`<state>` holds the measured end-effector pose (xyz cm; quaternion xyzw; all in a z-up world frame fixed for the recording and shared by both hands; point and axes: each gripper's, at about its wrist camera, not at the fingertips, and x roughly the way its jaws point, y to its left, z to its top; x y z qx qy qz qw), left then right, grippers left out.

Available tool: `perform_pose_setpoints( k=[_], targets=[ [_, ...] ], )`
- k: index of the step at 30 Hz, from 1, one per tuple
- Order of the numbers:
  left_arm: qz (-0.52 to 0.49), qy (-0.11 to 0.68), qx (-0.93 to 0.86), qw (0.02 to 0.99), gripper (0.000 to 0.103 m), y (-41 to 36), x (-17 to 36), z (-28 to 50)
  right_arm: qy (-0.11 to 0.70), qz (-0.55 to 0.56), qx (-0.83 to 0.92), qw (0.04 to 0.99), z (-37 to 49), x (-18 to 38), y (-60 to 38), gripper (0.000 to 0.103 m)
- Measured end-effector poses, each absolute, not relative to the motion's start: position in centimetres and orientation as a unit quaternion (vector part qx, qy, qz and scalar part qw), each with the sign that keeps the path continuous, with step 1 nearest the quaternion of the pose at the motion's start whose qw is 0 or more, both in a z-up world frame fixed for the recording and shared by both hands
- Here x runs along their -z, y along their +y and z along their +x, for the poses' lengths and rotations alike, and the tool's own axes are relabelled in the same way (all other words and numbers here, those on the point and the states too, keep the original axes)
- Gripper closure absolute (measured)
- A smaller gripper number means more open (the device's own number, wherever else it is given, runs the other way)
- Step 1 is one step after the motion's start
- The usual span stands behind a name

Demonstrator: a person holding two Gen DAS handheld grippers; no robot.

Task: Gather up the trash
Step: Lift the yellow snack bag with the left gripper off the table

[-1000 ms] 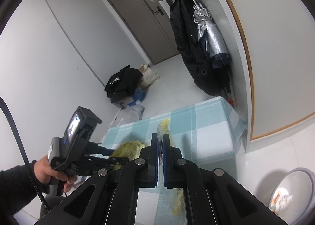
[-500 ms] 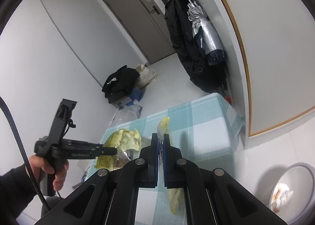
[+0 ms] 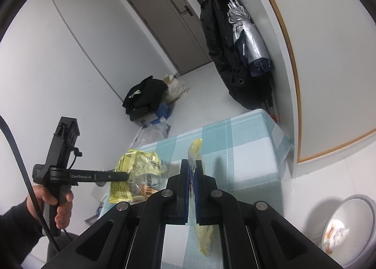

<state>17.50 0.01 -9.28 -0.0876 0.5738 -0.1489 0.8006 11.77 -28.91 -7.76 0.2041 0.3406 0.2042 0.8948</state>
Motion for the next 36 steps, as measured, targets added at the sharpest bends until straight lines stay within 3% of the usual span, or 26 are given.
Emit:
perform_pose_setpoints(
  k=[18, 36],
  targets=[
    [-0.127, 0.494, 0.154, 0.846, 0.099, 2.3, 6.2, 12.2, 0.329, 0.169, -0.233, 0.9, 9.6, 6.0, -26.5, 0.101],
    [-0.149, 0.408, 0.154, 0.887, 0.099, 3.2, 1.9, 6.8, 0.299, 0.123, -0.239, 0.916, 5.3, -0.9, -22.9, 0.101]
  ],
)
